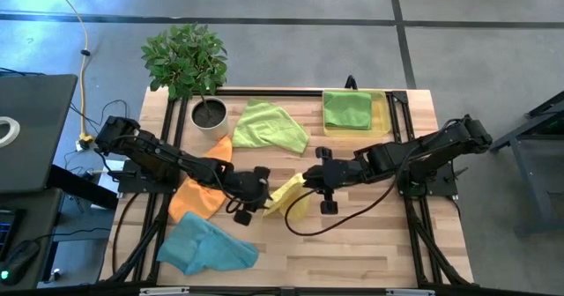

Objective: Fold microfiber towels
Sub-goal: Fold the yellow microfiber towel

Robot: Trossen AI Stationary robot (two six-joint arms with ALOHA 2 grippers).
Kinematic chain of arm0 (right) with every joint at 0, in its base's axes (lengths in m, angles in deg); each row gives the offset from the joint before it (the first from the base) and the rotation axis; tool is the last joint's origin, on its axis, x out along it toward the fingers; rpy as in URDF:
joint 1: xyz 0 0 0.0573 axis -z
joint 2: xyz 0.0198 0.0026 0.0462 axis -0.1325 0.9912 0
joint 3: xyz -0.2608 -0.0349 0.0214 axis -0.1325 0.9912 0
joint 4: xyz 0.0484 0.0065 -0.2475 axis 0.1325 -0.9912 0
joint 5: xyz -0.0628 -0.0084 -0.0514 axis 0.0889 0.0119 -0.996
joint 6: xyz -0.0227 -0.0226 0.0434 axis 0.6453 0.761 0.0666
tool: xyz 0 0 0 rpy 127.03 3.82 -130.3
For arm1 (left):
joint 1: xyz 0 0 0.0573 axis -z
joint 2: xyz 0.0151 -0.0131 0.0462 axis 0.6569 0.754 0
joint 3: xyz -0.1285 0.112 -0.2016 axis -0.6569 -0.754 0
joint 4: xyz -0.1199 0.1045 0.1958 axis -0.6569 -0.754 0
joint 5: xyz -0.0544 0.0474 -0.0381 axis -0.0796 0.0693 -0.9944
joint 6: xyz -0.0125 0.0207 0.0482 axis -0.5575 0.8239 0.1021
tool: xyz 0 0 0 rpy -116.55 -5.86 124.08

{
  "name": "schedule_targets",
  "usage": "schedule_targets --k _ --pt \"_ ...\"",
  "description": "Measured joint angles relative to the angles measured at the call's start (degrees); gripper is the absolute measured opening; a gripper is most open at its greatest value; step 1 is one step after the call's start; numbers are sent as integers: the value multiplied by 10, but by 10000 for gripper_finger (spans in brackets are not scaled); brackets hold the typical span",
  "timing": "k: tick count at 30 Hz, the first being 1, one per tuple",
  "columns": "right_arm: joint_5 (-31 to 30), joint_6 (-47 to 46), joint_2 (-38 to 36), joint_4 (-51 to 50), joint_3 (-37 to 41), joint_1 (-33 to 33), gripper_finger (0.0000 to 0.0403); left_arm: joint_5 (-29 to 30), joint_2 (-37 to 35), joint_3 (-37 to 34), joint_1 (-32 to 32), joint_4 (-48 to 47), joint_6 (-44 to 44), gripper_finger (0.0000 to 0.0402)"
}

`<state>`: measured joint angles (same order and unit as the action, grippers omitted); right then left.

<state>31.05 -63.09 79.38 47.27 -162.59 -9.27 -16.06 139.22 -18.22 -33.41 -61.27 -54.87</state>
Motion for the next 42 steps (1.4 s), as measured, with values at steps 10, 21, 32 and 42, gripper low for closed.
schedule_targets --k 10,21,32,42 --pt "-24 -23 0 0 0 0 0 17 39 0 -1 3 -100 113" --pt "-25 -24 0 0 0 0 0 -35 59 0 -1 32 -137 145" --pt "-57 -24 5 -4 6 0 0 20 87 0 -1 47 -198 86" --pt "-64 -24 28 -58 6 -5 0 54 37 1 -1 -3 -186 6"
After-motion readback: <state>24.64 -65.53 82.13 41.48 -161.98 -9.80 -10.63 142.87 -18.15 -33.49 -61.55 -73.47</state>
